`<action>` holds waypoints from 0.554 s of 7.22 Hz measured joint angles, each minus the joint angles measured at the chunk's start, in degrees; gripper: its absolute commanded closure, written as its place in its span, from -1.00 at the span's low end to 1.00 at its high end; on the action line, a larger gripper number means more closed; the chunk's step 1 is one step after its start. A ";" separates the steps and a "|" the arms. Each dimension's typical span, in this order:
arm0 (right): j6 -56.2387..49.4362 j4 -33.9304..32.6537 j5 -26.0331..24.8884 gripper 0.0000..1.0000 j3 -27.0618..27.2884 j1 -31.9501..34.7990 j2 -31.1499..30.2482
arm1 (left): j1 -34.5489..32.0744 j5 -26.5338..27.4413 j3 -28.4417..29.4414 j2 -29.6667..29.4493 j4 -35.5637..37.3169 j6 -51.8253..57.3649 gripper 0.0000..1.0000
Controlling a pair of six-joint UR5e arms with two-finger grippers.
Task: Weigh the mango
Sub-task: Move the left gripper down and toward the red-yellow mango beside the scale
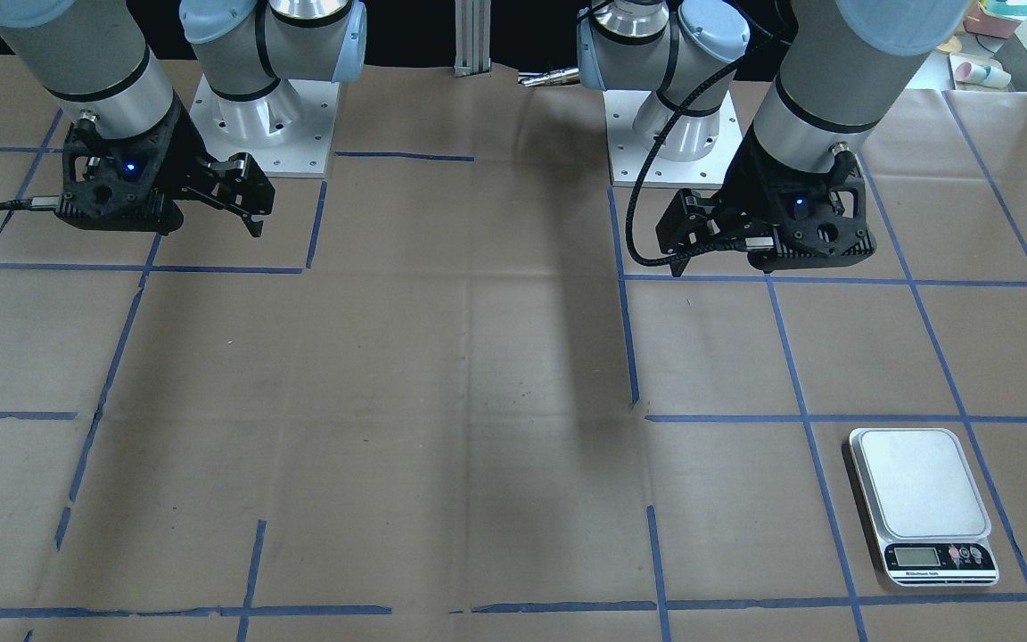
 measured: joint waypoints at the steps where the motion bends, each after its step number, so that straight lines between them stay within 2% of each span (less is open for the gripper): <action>1: 0.00 0.00 0.00 -1.00 0.00 0.00 -0.01 | 1.18 -0.05 0.10 -0.34 0.26 0.08 -1.00; 2: 0.00 0.00 0.00 -1.00 0.00 0.00 -0.01 | 3.70 -0.14 0.21 -0.66 0.48 1.19 -1.00; 4: 0.00 0.00 0.00 -1.00 0.00 0.00 0.01 | 14.09 -0.24 1.65 -2.34 1.02 11.41 -1.00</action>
